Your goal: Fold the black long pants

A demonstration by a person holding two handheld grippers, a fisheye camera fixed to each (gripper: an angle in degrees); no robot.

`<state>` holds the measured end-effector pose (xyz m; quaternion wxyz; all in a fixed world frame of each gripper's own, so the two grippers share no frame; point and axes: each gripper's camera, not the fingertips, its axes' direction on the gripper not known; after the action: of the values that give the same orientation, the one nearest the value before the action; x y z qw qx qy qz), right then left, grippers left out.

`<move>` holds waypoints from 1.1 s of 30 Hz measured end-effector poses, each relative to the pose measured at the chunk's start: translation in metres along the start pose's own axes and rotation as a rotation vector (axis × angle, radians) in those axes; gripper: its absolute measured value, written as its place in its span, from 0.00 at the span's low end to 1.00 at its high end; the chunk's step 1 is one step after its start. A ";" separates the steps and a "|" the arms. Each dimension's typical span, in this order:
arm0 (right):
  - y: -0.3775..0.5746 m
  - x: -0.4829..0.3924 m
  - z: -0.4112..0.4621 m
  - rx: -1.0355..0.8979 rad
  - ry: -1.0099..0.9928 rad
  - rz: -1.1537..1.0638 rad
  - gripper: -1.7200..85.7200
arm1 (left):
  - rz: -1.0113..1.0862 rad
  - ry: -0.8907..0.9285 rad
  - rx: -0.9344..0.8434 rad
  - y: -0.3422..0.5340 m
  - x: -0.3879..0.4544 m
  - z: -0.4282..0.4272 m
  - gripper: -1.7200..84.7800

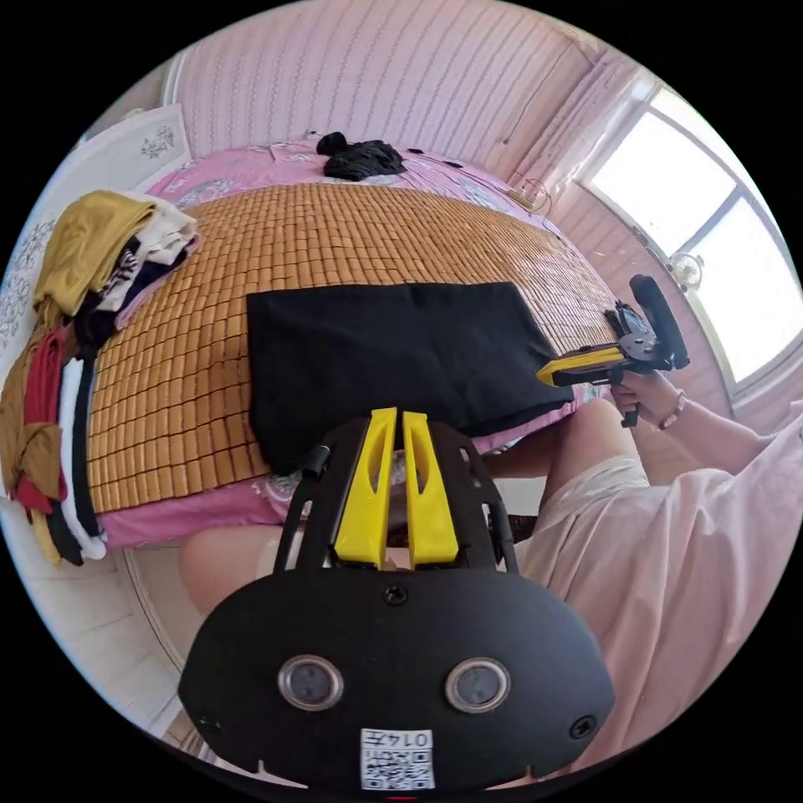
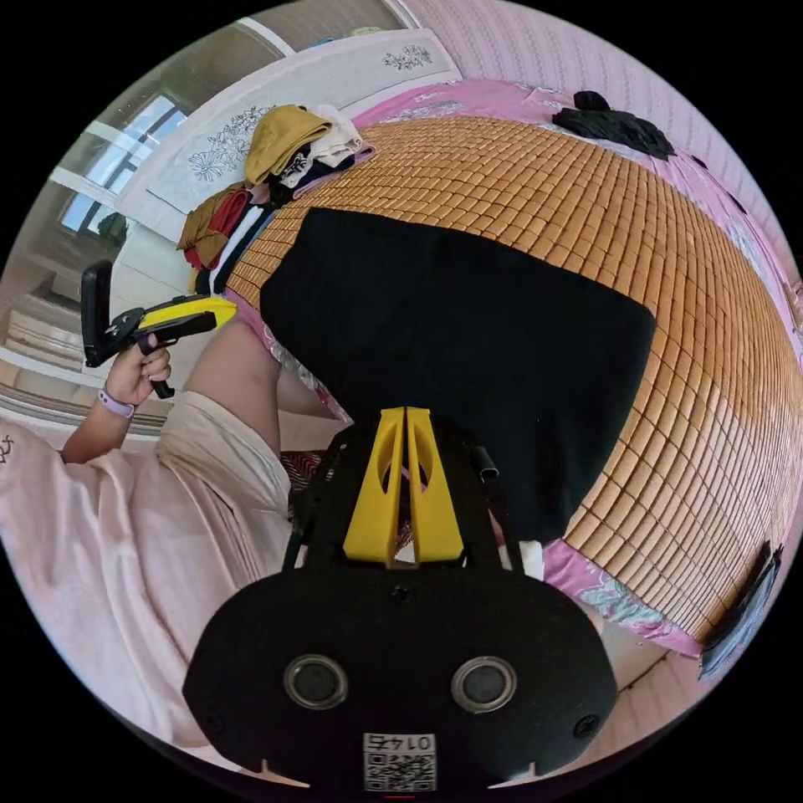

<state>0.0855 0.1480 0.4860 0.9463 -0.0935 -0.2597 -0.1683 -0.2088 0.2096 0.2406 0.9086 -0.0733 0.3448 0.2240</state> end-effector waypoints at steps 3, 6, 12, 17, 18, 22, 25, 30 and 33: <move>0.014 0.012 -0.001 -0.001 0.011 0.084 0.02 | 0.192 0.044 -0.084 -0.030 0.051 0.046 0.01; 0.009 0.014 0.002 0.009 0.013 0.112 0.02 | 0.371 -0.018 -0.160 -0.047 0.094 0.087 0.01; -0.077 -0.020 0.006 0.023 0.115 -0.133 0.02 | 0.491 -0.140 -0.270 -0.044 0.115 0.147 0.01; -0.182 -0.038 0.021 -0.014 0.160 -0.253 0.02 | 0.437 -0.127 -0.275 -0.042 0.117 0.152 0.01; -0.203 -0.041 0.028 -0.048 0.165 -0.275 0.02 | 0.437 -0.129 -0.278 -0.042 0.118 0.153 0.01; -0.248 -0.041 0.061 -0.257 0.178 -0.354 0.01 | 0.469 -0.139 -0.267 -0.037 0.123 0.159 0.01; -0.275 -0.042 0.048 -0.355 0.182 -0.404 0.01 | 0.467 -0.104 -0.255 -0.035 0.119 0.161 0.01; -0.295 -0.028 0.050 -0.399 0.203 -0.372 0.01 | 0.421 -0.028 -0.256 -0.034 0.108 0.164 0.01; -0.302 -0.023 0.041 -0.475 0.199 -0.390 0.01 | 0.426 -0.024 -0.257 -0.031 0.108 0.166 0.01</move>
<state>-0.0623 -0.1147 0.5357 0.8687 -0.2432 -0.1326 -0.4105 -0.0244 0.2685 0.2937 0.8281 -0.1113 0.3101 0.4536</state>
